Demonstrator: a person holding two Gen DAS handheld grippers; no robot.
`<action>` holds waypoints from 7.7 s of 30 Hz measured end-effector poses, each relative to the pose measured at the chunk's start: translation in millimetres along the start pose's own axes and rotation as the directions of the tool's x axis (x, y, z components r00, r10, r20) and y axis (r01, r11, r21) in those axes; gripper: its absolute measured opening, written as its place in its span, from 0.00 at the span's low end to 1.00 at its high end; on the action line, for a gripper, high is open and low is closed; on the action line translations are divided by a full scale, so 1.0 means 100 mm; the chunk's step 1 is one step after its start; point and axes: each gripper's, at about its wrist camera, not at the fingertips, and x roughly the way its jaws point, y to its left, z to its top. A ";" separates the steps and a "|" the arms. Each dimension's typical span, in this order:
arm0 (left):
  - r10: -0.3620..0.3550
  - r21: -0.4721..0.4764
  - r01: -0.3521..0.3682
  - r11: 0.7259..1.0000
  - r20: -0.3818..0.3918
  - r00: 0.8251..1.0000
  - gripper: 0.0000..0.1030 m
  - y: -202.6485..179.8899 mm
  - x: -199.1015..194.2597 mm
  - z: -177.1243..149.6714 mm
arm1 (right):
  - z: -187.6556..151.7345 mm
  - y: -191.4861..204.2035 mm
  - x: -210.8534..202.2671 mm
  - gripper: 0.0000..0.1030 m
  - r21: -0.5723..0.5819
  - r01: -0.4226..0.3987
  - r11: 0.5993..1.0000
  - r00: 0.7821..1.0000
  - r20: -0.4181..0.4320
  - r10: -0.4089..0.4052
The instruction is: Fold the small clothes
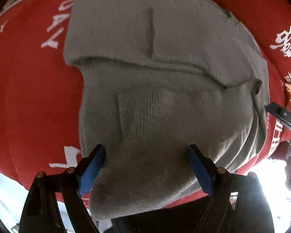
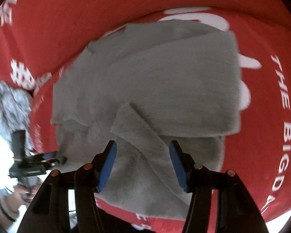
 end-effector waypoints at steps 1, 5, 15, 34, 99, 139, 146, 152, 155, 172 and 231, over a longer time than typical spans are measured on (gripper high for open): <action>0.009 0.011 -0.009 1.000 -0.005 1.000 0.84 -0.01 0.01 -0.01 | -0.01 0.05 0.07 0.59 -0.025 0.036 0.999 0.999 -0.006 -0.036; 0.010 0.080 -0.012 0.997 0.032 0.999 0.13 -0.10 -0.02 -0.08 | -0.12 0.28 0.33 0.17 -0.131 0.256 0.958 0.964 -0.031 -0.263; -0.019 0.183 -0.036 0.982 0.293 0.956 0.10 -0.36 -0.93 -0.05 | -0.15 0.55 -0.62 0.13 -0.105 0.337 0.936 0.928 0.204 -0.311; 0.185 0.038 -0.215 0.976 0.376 0.908 0.58 -0.26 -0.27 1.84 | 1.26 -0.36 0.19 0.16 0.200 0.154 0.968 0.972 0.147 -0.185; 0.146 0.033 -0.155 0.987 0.200 0.969 0.08 0.64 -0.27 0.20 | -0.99 -1.05 -0.25 0.09 0.631 0.020 0.776 0.994 0.072 -0.084; 0.225 0.031 -0.237 0.971 0.217 0.950 0.08 0.05 -0.24 1.17 | -0.27 -0.58 -0.45 0.32 0.459 0.065 0.886 0.980 0.138 -0.143; 0.215 0.028 -0.225 0.974 0.195 0.957 0.08 -0.04 -0.24 0.98 | -0.43 -0.33 -0.25 0.41 0.431 0.039 0.902 0.992 0.090 -0.086; 0.226 0.051 -0.236 0.971 0.147 0.963 0.08 -0.19 -0.15 0.90 | -0.48 -0.28 -0.14 0.45 0.422 0.019 0.907 0.997 0.065 -0.051; 0.230 0.056 -0.239 0.969 0.141 0.963 0.08 -0.24 -0.12 0.89 | -0.49 -0.27 -0.12 0.55 0.412 0.031 0.910 0.997 0.052 -0.058; 0.356 0.101 -0.368 0.924 0.123 0.926 0.99 -0.74 0.05 0.77 | -0.46 -0.23 -0.11 0.77 0.342 -0.022 0.939 0.999 0.053 0.004; -0.423 -0.100 0.426 0.899 0.049 0.905 0.99 1.07 -0.16 1.04 | -0.64 1.24 1.02 0.07 0.507 -0.674 0.537 0.738 0.458 0.495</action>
